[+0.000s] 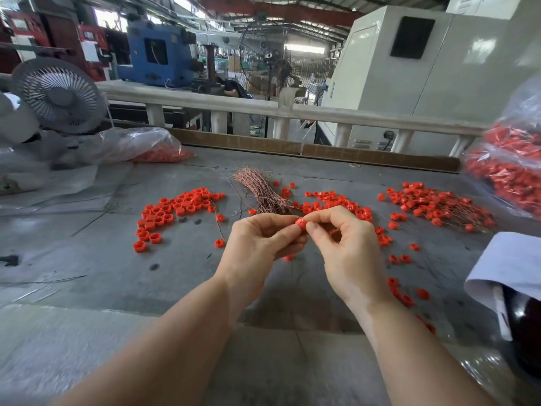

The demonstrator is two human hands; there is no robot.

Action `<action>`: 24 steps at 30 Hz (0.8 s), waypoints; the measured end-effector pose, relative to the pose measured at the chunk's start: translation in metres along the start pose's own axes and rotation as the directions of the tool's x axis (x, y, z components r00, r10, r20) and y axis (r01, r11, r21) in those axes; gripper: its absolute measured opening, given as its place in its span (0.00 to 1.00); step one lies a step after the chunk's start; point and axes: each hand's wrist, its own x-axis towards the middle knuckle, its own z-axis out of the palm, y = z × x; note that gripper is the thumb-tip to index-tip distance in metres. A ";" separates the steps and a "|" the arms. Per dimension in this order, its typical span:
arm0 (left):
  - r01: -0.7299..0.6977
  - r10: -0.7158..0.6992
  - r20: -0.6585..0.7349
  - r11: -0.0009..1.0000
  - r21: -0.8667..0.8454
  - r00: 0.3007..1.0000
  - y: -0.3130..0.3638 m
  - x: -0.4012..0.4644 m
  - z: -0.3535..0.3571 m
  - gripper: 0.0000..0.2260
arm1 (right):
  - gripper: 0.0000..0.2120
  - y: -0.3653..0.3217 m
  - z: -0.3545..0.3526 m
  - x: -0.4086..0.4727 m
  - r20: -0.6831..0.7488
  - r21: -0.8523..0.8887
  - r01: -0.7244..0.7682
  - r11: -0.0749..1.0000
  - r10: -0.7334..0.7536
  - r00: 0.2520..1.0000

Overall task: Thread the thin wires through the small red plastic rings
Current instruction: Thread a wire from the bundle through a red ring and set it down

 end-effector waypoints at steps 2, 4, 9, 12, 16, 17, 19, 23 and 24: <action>0.012 -0.012 -0.015 1.000 -0.026 1.000 -0.001 0.001 -0.001 0.06 | 0.08 -0.002 0.001 -0.001 0.028 -0.011 0.014 1.000 -0.014 1.000; 0.025 -0.026 -0.025 0.999 -0.035 0.999 -0.001 0.001 -0.002 0.06 | 0.11 -0.004 0.001 -0.002 0.041 -0.009 0.038 0.999 -0.038 0.998; 0.061 -0.061 -0.002 0.998 0.032 0.998 0.001 -0.001 -0.002 0.09 | 0.10 -0.001 0.001 -0.003 0.003 -0.130 0.087 0.988 -0.087 0.996; 0.087 -0.087 -0.002 0.995 0.053 0.996 0.003 -0.002 -0.001 0.13 | 0.08 -0.001 0.001 -0.003 -0.019 -0.159 0.120 0.980 -0.125 0.992; 0.138 -0.137 -0.015 0.989 0.050 0.990 0.003 -0.001 0.000 0.04 | 0.06 -0.001 0.000 -0.003 -0.028 -0.217 0.190 0.957 -0.201 0.979; 0.146 -0.146 -0.015 0.988 0.046 0.989 0.003 -0.001 -0.001 0.04 | 0.05 -0.001 0.000 -0.003 -0.025 -0.230 0.199 0.953 -0.210 0.977; 0.159 -0.159 -0.008 0.987 0.033 0.987 0.004 -0.001 -0.001 0.06 | 0.04 -0.001 0.000 -0.003 -0.020 -0.252 0.208 0.945 -0.220 0.975; 0.170 -0.170 0.019 0.985 0.024 0.985 0.005 -0.001 0.000 0.09 | 0.02 0.000 0.000 -0.002 -0.032 -0.290 0.207 0.934 -0.226 0.974; 0.168 -0.169 0.023 0.985 0.029 0.985 0.005 -0.001 -0.001 0.09 | 0.02 0.000 0.000 -0.002 -0.030 -0.300 0.205 0.932 -0.224 0.974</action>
